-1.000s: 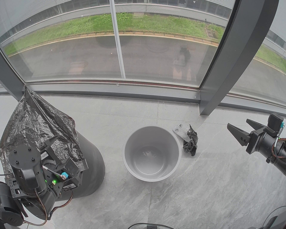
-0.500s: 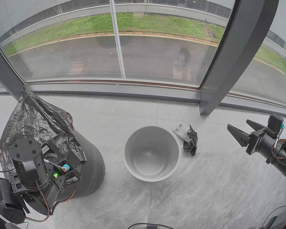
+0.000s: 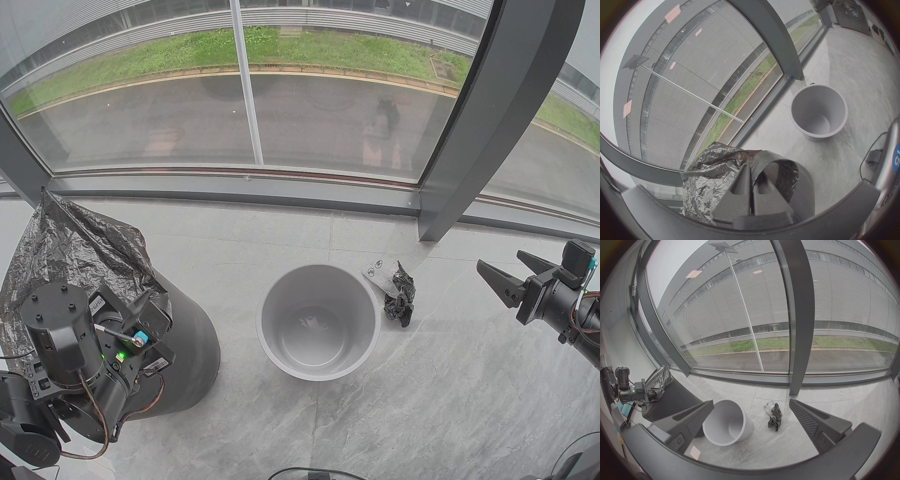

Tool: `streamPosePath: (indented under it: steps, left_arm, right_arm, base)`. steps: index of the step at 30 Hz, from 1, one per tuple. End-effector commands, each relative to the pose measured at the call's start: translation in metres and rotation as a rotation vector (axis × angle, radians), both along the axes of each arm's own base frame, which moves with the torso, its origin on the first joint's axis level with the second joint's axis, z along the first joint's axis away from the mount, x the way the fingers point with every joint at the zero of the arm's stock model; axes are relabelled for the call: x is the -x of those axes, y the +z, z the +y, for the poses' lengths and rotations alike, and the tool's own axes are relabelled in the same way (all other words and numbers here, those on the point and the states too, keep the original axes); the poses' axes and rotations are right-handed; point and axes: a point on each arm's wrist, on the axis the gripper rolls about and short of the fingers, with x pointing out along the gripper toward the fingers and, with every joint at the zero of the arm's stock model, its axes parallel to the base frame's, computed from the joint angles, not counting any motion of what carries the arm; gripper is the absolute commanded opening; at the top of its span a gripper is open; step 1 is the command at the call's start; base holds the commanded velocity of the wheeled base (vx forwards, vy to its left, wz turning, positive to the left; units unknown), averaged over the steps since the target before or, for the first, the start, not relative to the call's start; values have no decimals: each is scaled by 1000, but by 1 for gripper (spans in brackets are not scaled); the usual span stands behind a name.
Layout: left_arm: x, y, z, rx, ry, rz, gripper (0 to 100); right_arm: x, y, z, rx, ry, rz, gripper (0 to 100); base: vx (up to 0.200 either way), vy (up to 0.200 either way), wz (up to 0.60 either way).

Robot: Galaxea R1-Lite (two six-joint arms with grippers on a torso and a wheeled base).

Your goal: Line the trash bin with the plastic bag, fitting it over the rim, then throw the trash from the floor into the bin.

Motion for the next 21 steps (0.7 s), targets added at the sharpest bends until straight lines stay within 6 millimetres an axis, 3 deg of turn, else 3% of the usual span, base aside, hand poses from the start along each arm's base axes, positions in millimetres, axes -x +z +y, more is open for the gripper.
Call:
streamPosePath:
  steps: [1,5,6,7,10,11,12,14,17,21]
  left_arm:
    - [-3,17,0,119,3,-92,0]
    - [-12,51,-5,397,-54,-210,0]
    - [-12,51,-5,397,-54,-210,0]
    - [-17,72,-10,633,-78,-257,0]
    - [-23,111,-15,1019,-118,-334,0]
    - [-24,120,-16,1133,-125,-336,0]
    - [-24,120,-16,1133,-125,-336,0]
    - [-26,132,-18,1338,-100,-238,0]
    - [-25,140,-21,1481,-91,-55,0]
    - [-4,162,-6,1657,-207,317,0]
  right_arm:
    - [0,1,1,-3,2,-3,100]
    - [1,3,1,-14,-1,-16,100]
    - [1,3,1,-14,-1,-16,100]
    - [3,9,0,-55,-4,-49,100]
    - [2,21,1,-118,0,-97,100]
    - [0,24,3,-137,6,-99,100]
    - [0,24,3,-137,6,-99,100]
    - [-11,30,18,-167,51,-86,100]
    - [-23,36,37,-168,86,-89,100]
    - [-30,42,68,-170,115,-89,100]
  base:
    - [0,0,0]
    - [0,0,0]
    - [0,0,0]
    - [0,0,0]
    - [0,0,0]
    - [0,0,0]
    - [0,0,0]
    - [0,0,0]
    - [0,0,0]
    - [0,0,0]
